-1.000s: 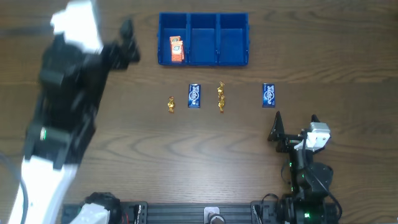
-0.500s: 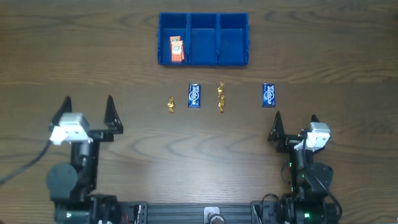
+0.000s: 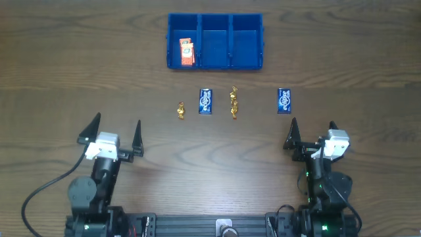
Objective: Sort Candies Into Trays
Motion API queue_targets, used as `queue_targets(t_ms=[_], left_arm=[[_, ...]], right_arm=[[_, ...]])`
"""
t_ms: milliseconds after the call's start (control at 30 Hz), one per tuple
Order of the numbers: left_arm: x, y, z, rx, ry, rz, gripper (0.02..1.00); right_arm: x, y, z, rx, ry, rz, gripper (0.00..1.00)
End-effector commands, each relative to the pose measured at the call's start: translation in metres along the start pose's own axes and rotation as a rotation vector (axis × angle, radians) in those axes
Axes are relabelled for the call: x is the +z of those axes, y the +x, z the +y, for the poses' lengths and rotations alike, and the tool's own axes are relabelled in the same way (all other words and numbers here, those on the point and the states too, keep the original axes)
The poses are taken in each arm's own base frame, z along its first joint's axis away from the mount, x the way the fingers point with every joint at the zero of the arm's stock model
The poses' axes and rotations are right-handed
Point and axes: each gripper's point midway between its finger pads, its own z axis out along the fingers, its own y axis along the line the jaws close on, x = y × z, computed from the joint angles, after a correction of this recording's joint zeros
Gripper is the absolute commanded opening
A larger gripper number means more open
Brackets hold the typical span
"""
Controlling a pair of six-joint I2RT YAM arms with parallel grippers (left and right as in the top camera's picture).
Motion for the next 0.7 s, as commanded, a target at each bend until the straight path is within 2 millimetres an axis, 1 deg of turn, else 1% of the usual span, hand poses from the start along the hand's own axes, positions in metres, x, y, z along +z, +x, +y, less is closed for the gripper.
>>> queue_targets(t_ms=[33,133,233,700], left_arm=[[-0.002,0.012,-0.008,0.022,0.044,0.043,0.998],[-0.003,0.023,-0.009,0.013,0.048,0.09,0.998],[-0.007,0.049,-0.012,-0.008,0.058,0.196,0.998],[-0.006,0.048,-0.011,-0.007,0.056,0.194,0.998]], right_arm=[[0.0,0.001,-0.001,-0.014,0.001,0.001,0.998],[0.0,0.001,-0.001,-0.014,0.001,0.001,0.998],[0.0,0.001,-0.001,-0.014,0.001,0.001,0.998],[0.0,0.001,-0.001,-0.014,0.001,0.0,0.998]])
